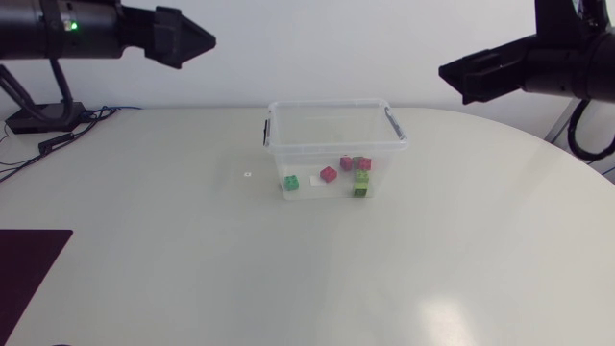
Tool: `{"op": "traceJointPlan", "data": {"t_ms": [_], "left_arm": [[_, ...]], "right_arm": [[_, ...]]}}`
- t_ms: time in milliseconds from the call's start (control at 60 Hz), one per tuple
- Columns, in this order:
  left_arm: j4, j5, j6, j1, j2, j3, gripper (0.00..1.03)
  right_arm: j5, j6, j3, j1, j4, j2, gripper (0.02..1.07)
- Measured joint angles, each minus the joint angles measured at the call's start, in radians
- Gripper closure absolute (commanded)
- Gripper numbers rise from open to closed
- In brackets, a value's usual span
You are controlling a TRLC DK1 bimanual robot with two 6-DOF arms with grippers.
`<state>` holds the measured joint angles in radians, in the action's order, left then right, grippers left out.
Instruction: Place the duplo bricks in the container
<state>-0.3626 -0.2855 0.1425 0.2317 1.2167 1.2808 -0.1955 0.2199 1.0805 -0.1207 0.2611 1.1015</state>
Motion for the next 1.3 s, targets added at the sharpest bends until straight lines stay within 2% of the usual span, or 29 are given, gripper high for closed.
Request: {"op": "traceJointPlan", "data": {"t_ms": [250,367,467,817,1067,1300], "left_arm": [[0.136,0.151,0.014,-0.037,-0.141,-0.218,0.04],[0.209,0.228,0.014,-0.039,-0.192,-0.317,0.04],[0.264,0.261,0.015,-0.041,-0.245,-0.406,0.04],[0.369,0.269,0.052,-0.111,-0.456,-0.651,0.04],[0.377,0.269,0.064,-0.15,-0.643,-0.792,0.04],[0.376,0.269,0.047,-0.167,-0.802,-0.905,0.04]], "right_arm": [[0.141,0.0,-0.229,-0.003,-0.14,-0.111,0.07],[0.16,0.0,-0.327,-0.005,-0.188,-0.186,0.07],[0.166,0.0,-0.39,-0.002,-0.208,-0.248,0.07],[0.24,0.016,-0.518,0.011,-0.212,-0.481,0.07],[0.298,0.015,-0.577,0.014,-0.17,-0.652,0.07],[0.294,-0.01,-0.671,0.039,-0.161,-0.77,0.06]]}}
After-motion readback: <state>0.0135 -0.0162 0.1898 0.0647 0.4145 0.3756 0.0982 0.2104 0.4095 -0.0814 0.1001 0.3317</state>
